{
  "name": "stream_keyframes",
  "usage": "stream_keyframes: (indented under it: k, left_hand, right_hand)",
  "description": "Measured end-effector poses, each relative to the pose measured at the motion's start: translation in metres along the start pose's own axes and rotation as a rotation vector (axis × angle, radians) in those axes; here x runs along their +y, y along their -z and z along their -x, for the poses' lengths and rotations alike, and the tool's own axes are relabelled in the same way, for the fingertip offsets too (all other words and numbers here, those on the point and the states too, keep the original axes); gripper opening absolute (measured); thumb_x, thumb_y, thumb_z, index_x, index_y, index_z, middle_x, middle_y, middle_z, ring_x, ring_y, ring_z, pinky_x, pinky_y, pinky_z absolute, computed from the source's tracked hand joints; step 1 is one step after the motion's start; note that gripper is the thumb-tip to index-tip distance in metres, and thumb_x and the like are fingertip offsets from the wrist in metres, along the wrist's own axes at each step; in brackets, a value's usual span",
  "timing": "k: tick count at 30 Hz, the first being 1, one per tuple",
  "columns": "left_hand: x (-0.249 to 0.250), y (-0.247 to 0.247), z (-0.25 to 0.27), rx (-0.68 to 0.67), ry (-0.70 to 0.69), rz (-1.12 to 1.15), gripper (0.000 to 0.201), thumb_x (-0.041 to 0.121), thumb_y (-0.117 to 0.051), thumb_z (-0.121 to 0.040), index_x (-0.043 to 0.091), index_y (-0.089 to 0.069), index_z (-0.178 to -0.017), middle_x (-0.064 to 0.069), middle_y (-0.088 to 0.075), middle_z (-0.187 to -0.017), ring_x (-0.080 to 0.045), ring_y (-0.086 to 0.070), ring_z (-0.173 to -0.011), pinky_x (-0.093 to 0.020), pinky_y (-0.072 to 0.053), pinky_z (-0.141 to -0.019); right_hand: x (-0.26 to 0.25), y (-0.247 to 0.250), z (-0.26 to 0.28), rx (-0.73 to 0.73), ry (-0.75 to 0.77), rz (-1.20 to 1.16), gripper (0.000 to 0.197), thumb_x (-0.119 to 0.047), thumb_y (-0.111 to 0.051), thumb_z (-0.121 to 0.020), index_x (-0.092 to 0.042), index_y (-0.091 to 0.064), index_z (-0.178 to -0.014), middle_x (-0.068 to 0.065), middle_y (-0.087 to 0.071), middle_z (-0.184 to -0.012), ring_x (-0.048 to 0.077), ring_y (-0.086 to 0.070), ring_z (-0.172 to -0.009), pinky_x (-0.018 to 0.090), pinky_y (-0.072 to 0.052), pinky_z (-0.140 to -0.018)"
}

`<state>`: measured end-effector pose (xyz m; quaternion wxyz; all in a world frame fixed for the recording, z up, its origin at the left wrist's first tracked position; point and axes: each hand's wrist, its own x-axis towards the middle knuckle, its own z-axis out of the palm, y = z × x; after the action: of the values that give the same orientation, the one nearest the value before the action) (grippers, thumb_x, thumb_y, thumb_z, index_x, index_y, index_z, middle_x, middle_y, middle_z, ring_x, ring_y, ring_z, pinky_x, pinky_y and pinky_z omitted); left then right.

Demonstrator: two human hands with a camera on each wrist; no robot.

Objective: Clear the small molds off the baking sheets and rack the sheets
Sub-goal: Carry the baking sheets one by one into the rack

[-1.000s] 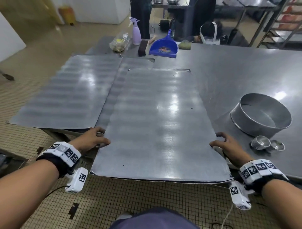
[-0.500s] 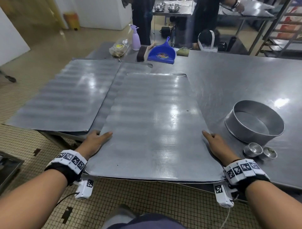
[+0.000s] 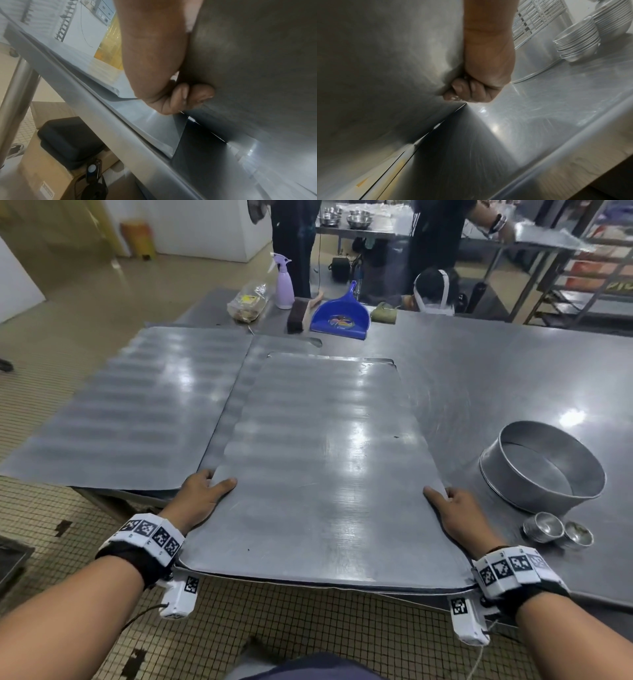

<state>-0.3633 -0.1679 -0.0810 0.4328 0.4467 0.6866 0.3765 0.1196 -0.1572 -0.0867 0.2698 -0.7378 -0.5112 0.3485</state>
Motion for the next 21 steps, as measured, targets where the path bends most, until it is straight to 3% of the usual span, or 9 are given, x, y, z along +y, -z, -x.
stream_keyframes:
  k: [1, 3, 7, 11, 12, 15, 17, 20, 21]
  left_hand:
    - [0.001, 0.003, -0.005, 0.000, -0.010, 0.001, 0.030, 0.024, -0.076, -0.089, 0.006, -0.067, -0.111, -0.010, -0.076, -0.100, -0.026, -0.074, -0.088, -0.040, -0.059, -0.084]
    - [0.008, 0.011, -0.012, -0.006, -0.027, -0.026, 0.028, 0.025, -0.076, -0.089, 0.007, -0.065, -0.107, -0.006, -0.074, -0.096, -0.020, -0.072, -0.084, -0.033, -0.058, -0.078]
    - [0.020, 0.033, -0.032, -0.004, -0.066, -0.025, 0.036, 0.034, -0.081, -0.083, 0.008, -0.067, -0.103, -0.009, -0.076, -0.096, -0.026, -0.074, -0.086, -0.042, -0.061, -0.081]
    - [0.029, 0.063, -0.051, 0.008, -0.099, -0.001, 0.031, 0.032, -0.082, -0.083, 0.011, -0.068, -0.102, -0.009, -0.077, -0.097, -0.027, -0.075, -0.087, -0.047, -0.061, -0.083]
    - [0.031, 0.072, -0.055, 0.019, -0.109, 0.002, 0.030, 0.029, -0.081, -0.084, 0.010, -0.067, -0.102, -0.009, -0.076, -0.097, -0.027, -0.075, -0.086, -0.046, -0.061, -0.081]
    - [0.037, 0.105, -0.063, 0.068, -0.134, 0.001, 0.030, 0.026, -0.080, -0.085, 0.007, -0.067, -0.105, -0.007, -0.075, -0.095, -0.021, -0.074, -0.082, -0.031, -0.058, -0.067]
    - [0.041, 0.130, -0.065, 0.101, -0.148, 0.001, 0.029, 0.026, -0.079, -0.086, 0.007, -0.070, -0.105, -0.005, -0.076, -0.093, -0.020, -0.074, -0.082, -0.028, -0.057, -0.066]
    - [0.050, 0.164, -0.059, 0.171, -0.150, -0.003, 0.010, 0.022, -0.077, -0.088, 0.014, -0.072, -0.091, 0.008, -0.077, -0.075, -0.011, -0.073, -0.074, -0.028, -0.057, -0.068]
    - [0.052, 0.175, -0.055, 0.198, -0.156, -0.013, 0.007, 0.022, -0.076, -0.088, 0.017, -0.071, -0.086, 0.014, -0.075, -0.069, -0.007, -0.072, -0.070, -0.027, -0.055, -0.068]
  right_hand:
    - [-0.005, -0.001, 0.001, 0.008, 0.005, 0.005, 0.040, -0.051, -0.065, -0.091, -0.012, -0.073, -0.096, -0.004, -0.076, -0.086, 0.017, -0.073, -0.081, 0.028, -0.051, -0.067]
    - [-0.012, -0.005, -0.002, 0.028, 0.009, 0.001, 0.040, -0.051, -0.065, -0.091, -0.013, -0.073, -0.095, -0.003, -0.076, -0.086, 0.018, -0.073, -0.082, 0.033, -0.055, -0.072]
    - [-0.026, -0.012, -0.015, 0.042, 0.019, -0.045, 0.062, -0.072, -0.063, -0.077, -0.014, -0.073, -0.096, -0.004, -0.078, -0.085, 0.019, -0.074, -0.083, 0.045, -0.059, -0.083]
    - [-0.062, -0.024, -0.019, 0.081, 0.045, -0.089, 0.080, -0.086, -0.065, -0.062, -0.013, -0.072, -0.092, -0.002, -0.078, -0.083, 0.019, -0.074, -0.080, 0.044, -0.060, -0.080]
    - [-0.077, -0.029, -0.017, 0.070, 0.057, -0.106, 0.078, -0.084, -0.067, -0.064, -0.013, -0.073, -0.093, -0.002, -0.078, -0.083, 0.020, -0.074, -0.080, 0.044, -0.060, -0.080]
    - [-0.122, -0.047, -0.016, 0.050, 0.106, -0.111, 0.045, -0.053, -0.071, -0.086, -0.009, -0.072, -0.097, 0.003, -0.077, -0.083, 0.021, -0.075, -0.075, 0.041, -0.062, -0.072]
    - [-0.151, -0.059, -0.022, 0.003, 0.131, -0.140, 0.038, -0.044, -0.073, -0.088, -0.007, -0.072, -0.098, 0.003, -0.077, -0.080, 0.022, -0.075, -0.072, 0.037, -0.062, -0.065]
    - [-0.190, -0.082, -0.040, -0.047, 0.199, -0.155, 0.067, -0.062, -0.078, -0.077, -0.004, -0.068, -0.107, 0.004, -0.076, -0.093, 0.024, -0.074, -0.084, 0.041, -0.061, -0.078]
    - [-0.206, -0.088, -0.043, -0.060, 0.214, -0.149, 0.067, -0.063, -0.079, -0.075, -0.003, -0.065, -0.102, 0.003, -0.073, -0.093, 0.022, -0.070, -0.086, 0.041, -0.059, -0.083]
